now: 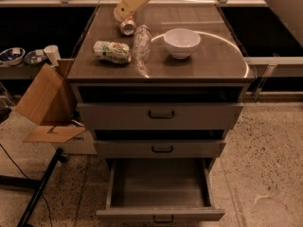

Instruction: Place water bottle into bottom drawer

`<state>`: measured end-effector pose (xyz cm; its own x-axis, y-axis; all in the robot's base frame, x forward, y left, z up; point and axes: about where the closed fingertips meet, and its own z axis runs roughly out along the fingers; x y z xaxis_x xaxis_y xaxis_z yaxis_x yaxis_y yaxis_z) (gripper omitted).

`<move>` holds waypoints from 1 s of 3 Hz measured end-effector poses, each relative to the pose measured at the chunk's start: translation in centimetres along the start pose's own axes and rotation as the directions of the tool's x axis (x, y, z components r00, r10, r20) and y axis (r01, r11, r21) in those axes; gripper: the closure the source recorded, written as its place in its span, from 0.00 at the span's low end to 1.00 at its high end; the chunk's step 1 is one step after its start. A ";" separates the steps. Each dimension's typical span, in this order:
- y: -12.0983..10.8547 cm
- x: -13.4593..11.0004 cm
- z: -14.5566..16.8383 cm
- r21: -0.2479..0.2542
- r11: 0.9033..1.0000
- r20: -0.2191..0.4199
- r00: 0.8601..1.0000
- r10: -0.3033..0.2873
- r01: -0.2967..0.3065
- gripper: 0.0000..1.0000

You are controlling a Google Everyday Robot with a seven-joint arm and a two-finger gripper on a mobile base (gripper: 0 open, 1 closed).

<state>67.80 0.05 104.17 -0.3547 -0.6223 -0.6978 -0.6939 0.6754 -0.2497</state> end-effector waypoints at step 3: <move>-0.1 -5.1 9.4 0.032 0.997 -0.043 0.996 0.075 -0.074 0.00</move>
Offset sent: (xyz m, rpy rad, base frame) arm 0.0924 0.0901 -0.0195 -0.0033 0.0312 -0.0644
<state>75.61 6.87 101.41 -0.4322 -0.5864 -0.6851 -0.6454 0.7317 -0.2192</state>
